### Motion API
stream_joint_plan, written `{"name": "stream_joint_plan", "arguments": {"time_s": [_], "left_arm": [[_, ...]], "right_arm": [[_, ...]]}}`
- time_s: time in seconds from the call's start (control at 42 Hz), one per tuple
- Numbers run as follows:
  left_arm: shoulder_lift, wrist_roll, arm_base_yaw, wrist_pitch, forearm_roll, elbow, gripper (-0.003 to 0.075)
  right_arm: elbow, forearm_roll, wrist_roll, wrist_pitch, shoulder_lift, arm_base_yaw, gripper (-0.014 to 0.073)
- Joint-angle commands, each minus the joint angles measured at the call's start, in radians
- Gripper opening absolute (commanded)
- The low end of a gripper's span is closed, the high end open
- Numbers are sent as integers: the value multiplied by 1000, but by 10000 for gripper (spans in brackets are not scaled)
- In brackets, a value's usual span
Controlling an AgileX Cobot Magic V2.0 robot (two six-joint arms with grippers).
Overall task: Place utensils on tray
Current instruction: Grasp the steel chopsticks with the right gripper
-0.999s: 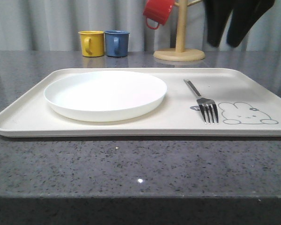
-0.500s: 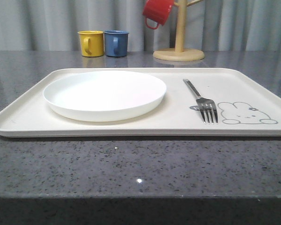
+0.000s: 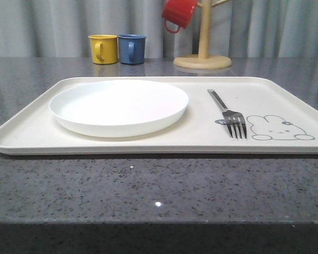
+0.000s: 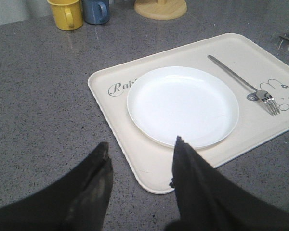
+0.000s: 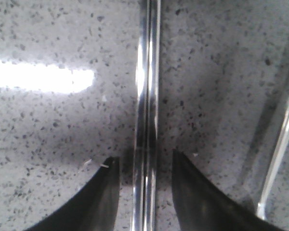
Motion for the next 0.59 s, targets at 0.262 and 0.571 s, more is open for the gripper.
{"name": "stream_joint_plan", "arguments": {"time_s": [0.262,0.571], "left_arm": [[4,-1,-8,-73,-15,-27,295],[4,-1,-8,-73,-15,-27,295]], "right_arm": [[-21,-14,-14,-20,-22,-7,218],[-24,-9,-14,1,-23,-7,37]]}}
